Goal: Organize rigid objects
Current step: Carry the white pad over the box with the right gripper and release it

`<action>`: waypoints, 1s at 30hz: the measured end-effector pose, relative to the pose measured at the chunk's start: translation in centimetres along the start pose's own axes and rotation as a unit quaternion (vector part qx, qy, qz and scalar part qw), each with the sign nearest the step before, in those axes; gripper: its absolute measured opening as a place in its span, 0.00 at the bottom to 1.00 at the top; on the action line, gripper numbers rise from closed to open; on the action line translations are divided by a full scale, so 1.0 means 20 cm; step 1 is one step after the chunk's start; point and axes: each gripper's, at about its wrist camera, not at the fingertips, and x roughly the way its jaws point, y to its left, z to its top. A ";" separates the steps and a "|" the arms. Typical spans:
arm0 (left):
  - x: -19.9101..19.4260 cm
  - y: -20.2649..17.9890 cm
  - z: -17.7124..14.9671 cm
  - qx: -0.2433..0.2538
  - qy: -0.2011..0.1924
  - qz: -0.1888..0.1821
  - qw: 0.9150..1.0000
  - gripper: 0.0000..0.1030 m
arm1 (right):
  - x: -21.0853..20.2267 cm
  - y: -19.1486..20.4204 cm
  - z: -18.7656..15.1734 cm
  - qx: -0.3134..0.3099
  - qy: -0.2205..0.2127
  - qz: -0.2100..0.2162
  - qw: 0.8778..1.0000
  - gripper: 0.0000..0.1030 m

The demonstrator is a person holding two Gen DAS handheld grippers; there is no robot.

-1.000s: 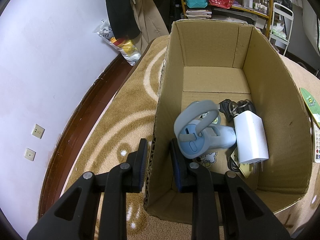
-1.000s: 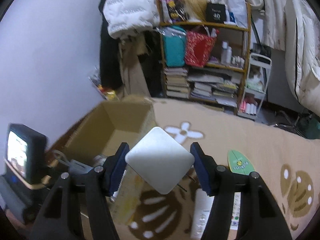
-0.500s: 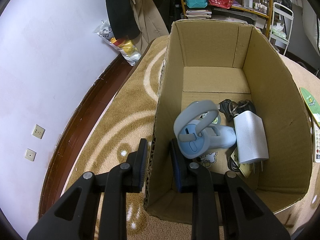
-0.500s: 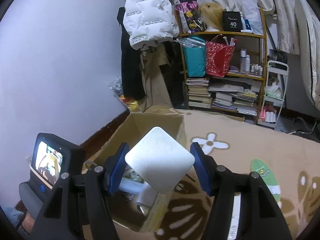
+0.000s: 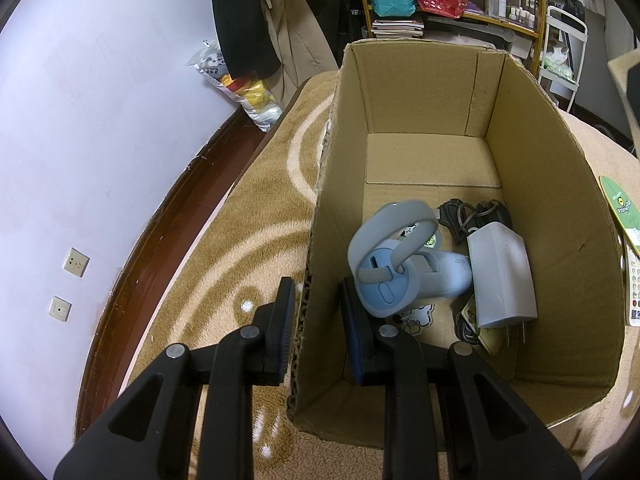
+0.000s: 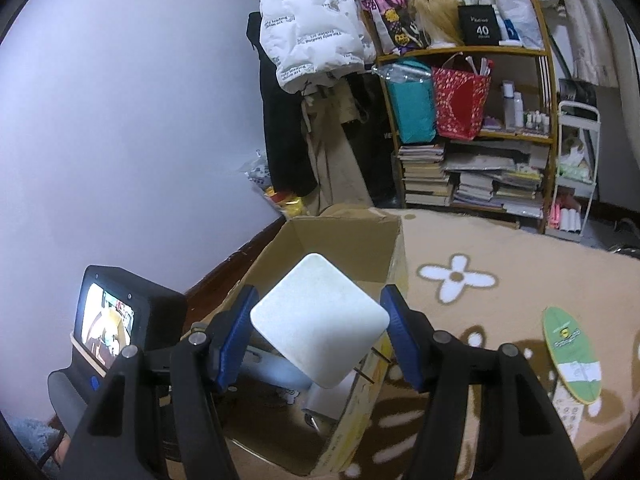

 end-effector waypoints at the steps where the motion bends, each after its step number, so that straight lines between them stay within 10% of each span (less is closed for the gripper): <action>1: 0.00 0.00 0.00 0.000 0.000 0.000 1.000 0.22 | 0.01 0.00 0.00 0.000 0.002 0.000 1.000 0.65; 30: 0.00 -0.02 0.00 0.003 -0.001 0.002 1.000 0.22 | 0.07 -0.08 -0.05 0.031 0.031 -0.013 0.999 0.77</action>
